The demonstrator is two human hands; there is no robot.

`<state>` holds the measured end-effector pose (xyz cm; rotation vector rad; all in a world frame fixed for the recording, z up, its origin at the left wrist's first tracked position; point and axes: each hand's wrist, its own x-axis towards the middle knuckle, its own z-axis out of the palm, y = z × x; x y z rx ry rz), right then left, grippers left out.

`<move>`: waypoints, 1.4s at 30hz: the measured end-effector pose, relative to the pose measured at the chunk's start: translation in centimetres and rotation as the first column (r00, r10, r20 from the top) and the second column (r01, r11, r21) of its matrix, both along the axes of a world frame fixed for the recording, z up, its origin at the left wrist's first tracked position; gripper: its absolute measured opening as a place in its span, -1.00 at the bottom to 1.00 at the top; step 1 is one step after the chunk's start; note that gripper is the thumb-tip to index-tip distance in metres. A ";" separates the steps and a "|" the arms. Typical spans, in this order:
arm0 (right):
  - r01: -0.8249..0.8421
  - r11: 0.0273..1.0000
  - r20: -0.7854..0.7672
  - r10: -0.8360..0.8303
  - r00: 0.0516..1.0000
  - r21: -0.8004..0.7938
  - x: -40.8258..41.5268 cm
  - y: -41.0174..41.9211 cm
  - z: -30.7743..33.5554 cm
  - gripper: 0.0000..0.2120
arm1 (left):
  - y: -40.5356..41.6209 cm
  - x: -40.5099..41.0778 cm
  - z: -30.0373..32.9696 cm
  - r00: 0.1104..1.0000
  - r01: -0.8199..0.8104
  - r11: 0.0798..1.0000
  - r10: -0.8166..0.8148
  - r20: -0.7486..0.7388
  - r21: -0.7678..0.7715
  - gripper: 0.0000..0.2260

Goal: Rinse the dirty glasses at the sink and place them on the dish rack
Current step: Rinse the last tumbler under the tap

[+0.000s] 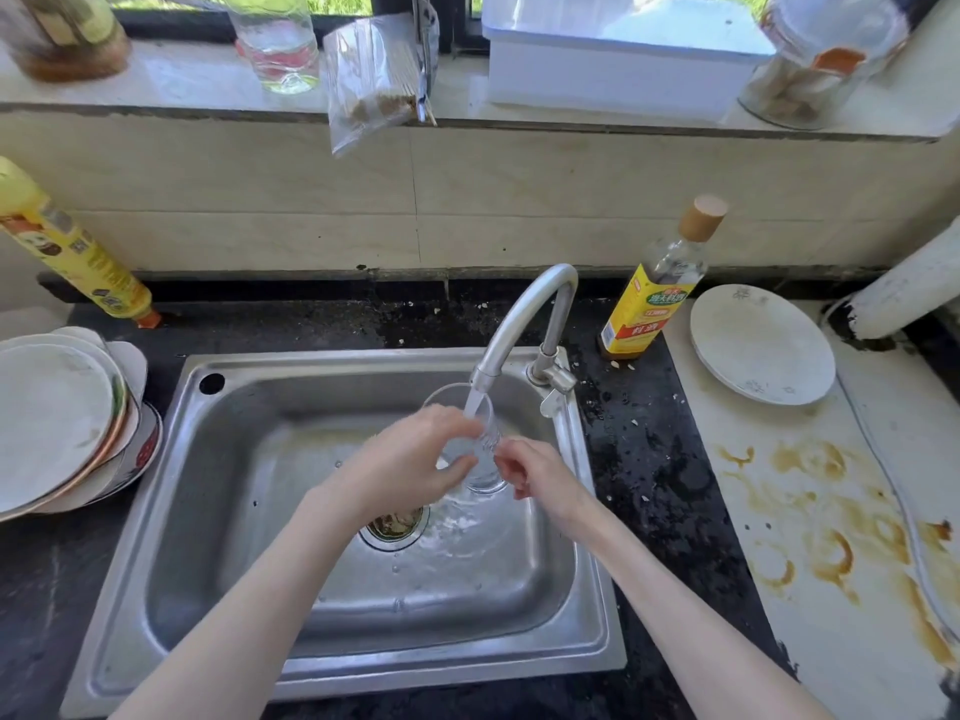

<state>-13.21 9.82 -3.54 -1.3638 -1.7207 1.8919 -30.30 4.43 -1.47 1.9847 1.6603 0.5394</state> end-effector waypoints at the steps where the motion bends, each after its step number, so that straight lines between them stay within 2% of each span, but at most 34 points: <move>1: -0.012 1.000 0.001 0.012 1.000 -0.002 0.0 0.1 0.1 -0.68 | 0.3 0.2 0.1 0.997 0.023 0.994 -0.030 -0.066 -0.107 -0.68; 2: -0.029 1.000 -0.001 0.029 1.000 0.006 -0.1 0.1 0.3 -0.67 | 0.5 0.4 0.2 0.981 0.035 0.984 -0.068 -0.184 -0.176 -0.69; 4: -0.073 0.996 -0.012 0.074 0.997 0.050 -0.3 0.2 0.9 -0.66 | 0.9 1.0 0.6 0.911 0.031 0.979 -0.112 -0.397 -0.203 -0.76; 6: -0.083 0.994 -0.025 0.085 0.996 0.076 -0.2 0.4 1.3 -0.67 | 1.0 1.3 0.7 0.892 0.007 0.988 -0.075 -0.445 -0.152 -0.79; 8: -0.021 0.998 -0.049 0.024 0.999 0.055 -0.1 0.9 1.7 -0.68 | 0.8 1.4 0.7 0.932 -0.043 0.992 -0.004 -0.363 -0.122 -0.80; 10: 0.206 0.978 -0.097 -0.203 0.974 0.024 0.0 1.6 1.5 -0.71 | 0.8 1.1 0.7 0.963 -0.114 0.987 0.082 -0.258 -0.112 -0.83; 12: 0.413 0.911 -0.056 -0.412 0.909 0.005 0.5 1.9 -0.2 -0.77 | 0.8 0.8 0.7 0.970 -0.173 0.974 0.143 -0.198 -0.144 -0.83; 13: 0.444 0.895 -0.026 -0.446 0.895 -0.047 0.8 1.7 -1.1 -0.79 | 0.9 0.7 0.7 0.971 -0.189 0.970 0.161 -0.177 -0.155 -0.83; 15: 0.386 0.877 -0.050 -0.416 0.908 -0.286 1.0 0.9 -2.6 -0.59 | 0.9 0.7 0.9 0.978 -0.203 0.961 0.188 -0.093 -0.188 -0.84; 17: 0.311 0.813 -0.153 -0.433 0.888 -0.493 0.8 0.4 -2.7 -0.50 | 0.8 0.8 1.1 0.967 -0.181 0.947 0.220 0.126 -0.265 -0.87; 19: 0.246 0.768 -0.262 -0.472 0.841 -0.592 0.1 0.2 -1.7 -0.46 | 0.7 1.1 1.5 0.869 -0.139 0.912 0.299 0.393 -0.385 -0.88; 20: 0.215 0.766 -0.309 -0.476 0.823 -0.606 -0.1 0.4 -1.5 -0.40 | 0.7 1.1 1.8 0.812 -0.112 0.892 0.336 0.477 -0.438 -0.87; 22: 0.182 0.800 -0.353 -0.440 0.826 -0.572 0.0 0.7 -1.5 -0.31 | 1.0 0.7 1.4 0.710 -0.076 0.851 0.413 0.571 -0.520 -0.81; 23: 0.158 0.823 -0.371 -0.406 0.835 -0.546 0.2 0.8 -1.6 -0.28 | 1.2 0.5 1.1 0.629 -0.040 0.816 0.468 0.620 -0.576 -0.72; 26: 0.113 0.867 -0.379 -0.324 0.867 -0.485 0.7 0.9 -1.9 -0.25 | 1.5 0.0 0.8 0.317 0.280 0.689 0.591 0.742 -0.668 -0.50; 28: 0.091 0.896 -0.354 -0.263 0.898 -0.435 0.9 1.2 -1.8 -0.23 | 1.7 0.4 0.8 0.240 0.359 0.654 0.624 0.744 -0.665 -0.49; 30: 0.095 0.891 -0.315 -0.254 0.914 -0.444 1.0 1.5 -1.7 -0.11 | 1.8 0.9 0.7 0.253 0.309 0.661 0.636 0.729 -0.684 -0.47; 31: 0.103 0.884 -0.292 -0.258 0.921 -0.456 1.0 1.7 -1.8 -0.13 | 1.7 1.0 0.4 0.244 0.350 0.667 0.613 0.751 -0.658 -0.40; 33: 0.099 0.888 -0.278 -0.244 0.929 -0.448 1.1 1.9 -1.5 -0.37 | 1.6 1.1 0.0 0.227 0.445 0.662 0.568 0.791 -0.603 -0.31; 35: 0.079 0.892 -0.249 -0.207 0.946 -0.444 1.3 2.1 -1.1 -0.47 | 1.5 1.1 -0.3 0.253 0.504 0.648 0.521 0.815 -0.571 -0.33; 38: 0.067 0.847 -0.189 -0.193 0.963 -0.527 1.4 2.6 -0.7 -0.42 | 1.2 1.6 -0.3 0.309 0.517 0.633 0.489 0.815 -0.576 -0.46; 39: 0.072 0.828 -0.157 -0.189 0.969 -0.556 1.3 2.8 -0.9 -0.43 | 1.2 1.8 0.2 0.345 0.480 0.630 0.504 0.792 -0.610 -0.56; 41: 0.100 0.785 -0.080 -0.186 0.979 -0.611 0.9 3.1 -1.0 -0.37 | 1.3 1.9 0.4 0.546 0.376 0.669 0.399 0.737 -0.641 -0.73; 42: 0.132 0.753 -0.042 -0.207 0.977 -0.645 0.8 3.1 -1.1 -0.35 | 1.4 1.7 0.2 0.635 0.354 0.692 0.317 0.705 -0.629 -0.71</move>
